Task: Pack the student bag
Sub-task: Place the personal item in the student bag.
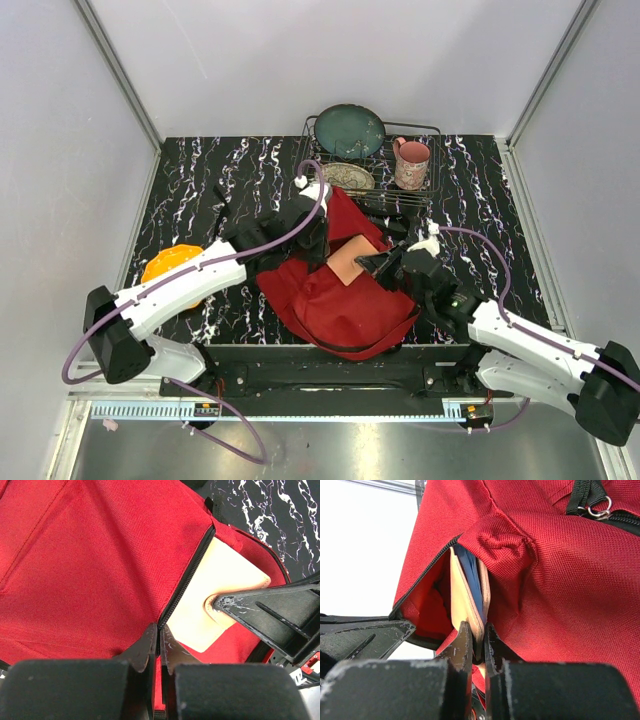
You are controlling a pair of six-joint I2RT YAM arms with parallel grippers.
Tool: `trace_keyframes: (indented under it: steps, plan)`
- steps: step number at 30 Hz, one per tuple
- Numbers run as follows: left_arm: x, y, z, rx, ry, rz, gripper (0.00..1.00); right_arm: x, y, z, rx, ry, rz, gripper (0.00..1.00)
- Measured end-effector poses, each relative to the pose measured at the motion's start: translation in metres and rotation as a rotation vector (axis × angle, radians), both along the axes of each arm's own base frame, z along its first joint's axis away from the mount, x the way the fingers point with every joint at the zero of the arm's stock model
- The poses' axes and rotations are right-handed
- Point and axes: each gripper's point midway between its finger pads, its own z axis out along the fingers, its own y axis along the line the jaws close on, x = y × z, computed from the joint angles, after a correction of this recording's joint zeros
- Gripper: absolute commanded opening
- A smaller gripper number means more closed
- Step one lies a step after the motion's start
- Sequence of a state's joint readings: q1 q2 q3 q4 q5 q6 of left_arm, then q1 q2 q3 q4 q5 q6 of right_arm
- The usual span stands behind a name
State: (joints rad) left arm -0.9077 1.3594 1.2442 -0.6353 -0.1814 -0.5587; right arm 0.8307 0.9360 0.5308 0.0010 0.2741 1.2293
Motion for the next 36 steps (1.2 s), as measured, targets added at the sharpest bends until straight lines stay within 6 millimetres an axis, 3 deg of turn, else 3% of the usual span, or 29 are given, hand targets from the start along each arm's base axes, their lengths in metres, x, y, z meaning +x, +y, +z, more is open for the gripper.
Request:
trace_keyframes:
  steps: [6,17,22,27,36]
  plan:
    - [0.001,-0.007,-0.002,0.002,0.017,-0.013,0.0,0.003,0.002,0.001,0.034,0.016,-0.013,0.0]
    - [-0.001,-0.008,-0.006,0.005,0.022,-0.021,0.0,0.018,0.024,-0.025,0.07,0.071,-0.006,0.0]
    - [-0.003,-0.006,-0.007,0.007,0.022,-0.021,0.0,0.028,0.039,-0.018,0.077,0.058,0.015,0.0]
    - [-0.003,-0.006,-0.007,0.009,0.021,-0.021,0.0,0.023,0.055,-0.005,0.107,0.031,0.056,0.0]
    - [-0.003,-0.006,-0.007,0.009,0.02,-0.021,0.0,0.036,0.056,-0.011,0.067,0.003,0.015,0.02]
